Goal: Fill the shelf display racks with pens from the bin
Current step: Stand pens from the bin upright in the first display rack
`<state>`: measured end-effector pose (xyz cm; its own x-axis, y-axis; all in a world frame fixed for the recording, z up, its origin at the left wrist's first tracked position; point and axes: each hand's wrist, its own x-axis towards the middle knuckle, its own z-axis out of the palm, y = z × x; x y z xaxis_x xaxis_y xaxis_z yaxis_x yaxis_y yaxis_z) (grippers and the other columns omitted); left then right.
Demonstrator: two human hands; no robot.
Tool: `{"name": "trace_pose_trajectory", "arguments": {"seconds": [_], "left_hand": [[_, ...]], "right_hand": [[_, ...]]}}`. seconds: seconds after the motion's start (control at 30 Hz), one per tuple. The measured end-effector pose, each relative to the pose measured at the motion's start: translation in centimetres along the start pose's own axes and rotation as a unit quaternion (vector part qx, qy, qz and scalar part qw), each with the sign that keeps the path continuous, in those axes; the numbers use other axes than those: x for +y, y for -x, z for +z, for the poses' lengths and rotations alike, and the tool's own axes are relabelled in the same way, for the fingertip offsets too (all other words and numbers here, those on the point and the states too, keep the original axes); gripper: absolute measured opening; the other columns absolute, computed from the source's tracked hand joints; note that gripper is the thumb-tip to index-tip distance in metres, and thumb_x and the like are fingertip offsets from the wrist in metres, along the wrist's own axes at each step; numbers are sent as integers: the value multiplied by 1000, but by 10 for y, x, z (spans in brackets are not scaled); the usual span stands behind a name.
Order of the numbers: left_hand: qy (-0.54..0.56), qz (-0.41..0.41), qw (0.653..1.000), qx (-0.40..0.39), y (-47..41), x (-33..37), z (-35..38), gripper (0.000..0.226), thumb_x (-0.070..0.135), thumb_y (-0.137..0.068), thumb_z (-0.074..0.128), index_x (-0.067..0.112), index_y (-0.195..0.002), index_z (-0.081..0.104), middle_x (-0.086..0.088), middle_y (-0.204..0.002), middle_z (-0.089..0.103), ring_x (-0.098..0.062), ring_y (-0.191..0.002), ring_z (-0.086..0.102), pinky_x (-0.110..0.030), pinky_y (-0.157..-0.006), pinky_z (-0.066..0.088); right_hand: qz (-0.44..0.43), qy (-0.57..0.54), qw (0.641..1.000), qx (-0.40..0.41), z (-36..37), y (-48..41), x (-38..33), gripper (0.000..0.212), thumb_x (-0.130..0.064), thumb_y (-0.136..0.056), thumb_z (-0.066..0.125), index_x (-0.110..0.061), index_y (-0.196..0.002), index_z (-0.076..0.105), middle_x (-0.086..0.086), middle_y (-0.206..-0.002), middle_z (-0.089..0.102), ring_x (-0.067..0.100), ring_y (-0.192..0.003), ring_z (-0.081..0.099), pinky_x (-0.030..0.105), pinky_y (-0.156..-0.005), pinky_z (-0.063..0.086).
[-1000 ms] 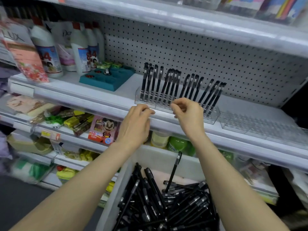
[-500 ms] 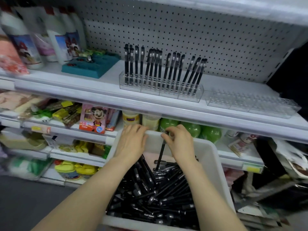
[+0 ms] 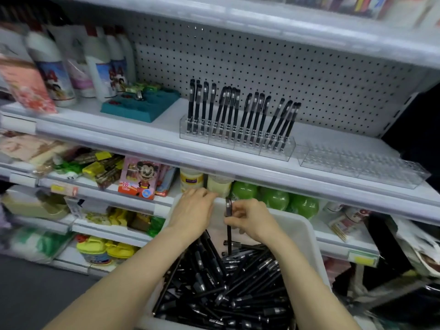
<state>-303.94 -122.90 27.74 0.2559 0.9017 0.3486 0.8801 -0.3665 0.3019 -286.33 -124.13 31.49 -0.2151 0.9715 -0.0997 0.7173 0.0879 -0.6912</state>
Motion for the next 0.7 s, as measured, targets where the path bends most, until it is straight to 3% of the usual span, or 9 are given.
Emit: {"name": "trace_pose_trajectory", "arguments": {"seconds": [0.1, 0.2, 0.37, 0.57, 0.7], "left_hand": [[3, 9, 1000, -4, -15, -4, -21, 30, 18, -95, 51, 22, -122, 64, -1, -116, 58, -24, -110, 53, -38, -86, 47], [9, 13, 996, 86, -37, -12, -50, 33, 8, -89, 57, 17, -120, 65, -2, -116, 60, -25, -108, 53, -39, -85, 49], [-28, -11, 987, 158, -78, -33, -91, 53, -3, -86, 58, 12, -136, 52, -8, -136, 49, -29, -123, 44, -44, -91, 49], [-42, -20, 989, 139, -107, -59, -96, 54, 0, -89, 56, 9, -142, 45, -10, -142, 44, -31, -127, 40, -39, -103, 39], [-46, -30, 989, 135, -110, -62, -91, 54, -5, -85, 55, 10, -137, 49, -7, -132, 49, -30, -118, 47, -39, -90, 46]], "right_hand": [[-50, -8, 998, 34, -33, -5, -26, 8, -23, -90, 68, -16, -87, 70, 1, -73, 71, 11, -66, 68, 28, -61, 59], [-86, -57, 990, 98, -69, -19, -59, 13, -22, -94, 62, -11, -91, 67, 2, -73, 71, 7, -64, 67, 22, -57, 55], [-146, -119, 956, 225, -103, -58, -105, 13, -20, -96, 59, -12, -87, 64, 7, -74, 72, 18, -68, 71, 31, -67, 59], [-170, -93, 934, 301, -107, -101, -147, 11, -23, -96, 59, -17, -88, 64, 1, -72, 71, 9, -63, 70, 22, -67, 58], [-171, -80, 935, 300, -98, -129, -159, 11, -26, -96, 59, -18, -100, 65, 0, -84, 72, 12, -69, 71, 33, -77, 60]]}}
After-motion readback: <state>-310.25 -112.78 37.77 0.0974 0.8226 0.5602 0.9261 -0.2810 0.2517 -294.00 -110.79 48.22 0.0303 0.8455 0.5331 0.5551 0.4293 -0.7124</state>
